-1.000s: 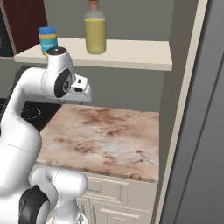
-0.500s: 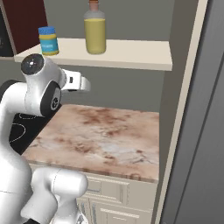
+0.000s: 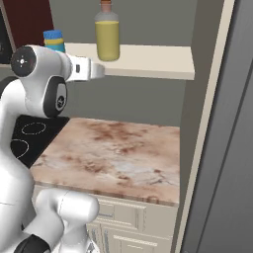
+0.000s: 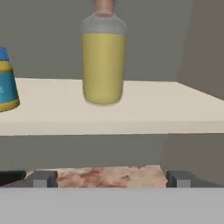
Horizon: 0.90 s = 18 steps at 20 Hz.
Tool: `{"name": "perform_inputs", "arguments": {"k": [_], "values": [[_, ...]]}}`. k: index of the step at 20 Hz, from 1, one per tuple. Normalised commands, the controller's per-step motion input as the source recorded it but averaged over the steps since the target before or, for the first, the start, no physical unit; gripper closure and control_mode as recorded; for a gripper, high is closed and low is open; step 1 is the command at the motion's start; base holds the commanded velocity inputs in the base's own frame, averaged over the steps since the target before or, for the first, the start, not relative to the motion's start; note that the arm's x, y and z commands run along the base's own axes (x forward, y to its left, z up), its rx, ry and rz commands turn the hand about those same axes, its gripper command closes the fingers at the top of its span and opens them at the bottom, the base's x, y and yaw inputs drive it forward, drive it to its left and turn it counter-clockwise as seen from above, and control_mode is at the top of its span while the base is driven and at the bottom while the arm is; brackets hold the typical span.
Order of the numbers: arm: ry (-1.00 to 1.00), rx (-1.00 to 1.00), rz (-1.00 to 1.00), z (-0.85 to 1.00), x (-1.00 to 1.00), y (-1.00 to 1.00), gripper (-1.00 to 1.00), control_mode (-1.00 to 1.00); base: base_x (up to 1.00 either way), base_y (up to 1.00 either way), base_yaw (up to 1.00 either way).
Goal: Move the mayonnaise and oil and vinegar bottle from the cabinet to the dining counter.
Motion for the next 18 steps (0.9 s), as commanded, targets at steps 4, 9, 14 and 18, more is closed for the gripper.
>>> {"name": "perform_inputs", "arguments": {"k": [4, 9, 14, 18], "values": [[-0.13, 0.07, -0.10, 0.95, 0.45, -0.01, -1.00, -1.00, 0.00, 0.00, 0.00], [-0.13, 0.07, -0.01, 0.91, 0.36, 0.00, -1.00, -1.00, 0.00, 0.00, 0.00], [-0.18, 0.01, 0.00, 0.56, 0.08, 0.00, -1.00, -1.00, 0.00, 0.00, 0.00], [-0.12, 0.00, 0.00, 0.02, 0.11, 0.00, -1.00, -1.00, 0.00, 0.00, 0.00]]}}
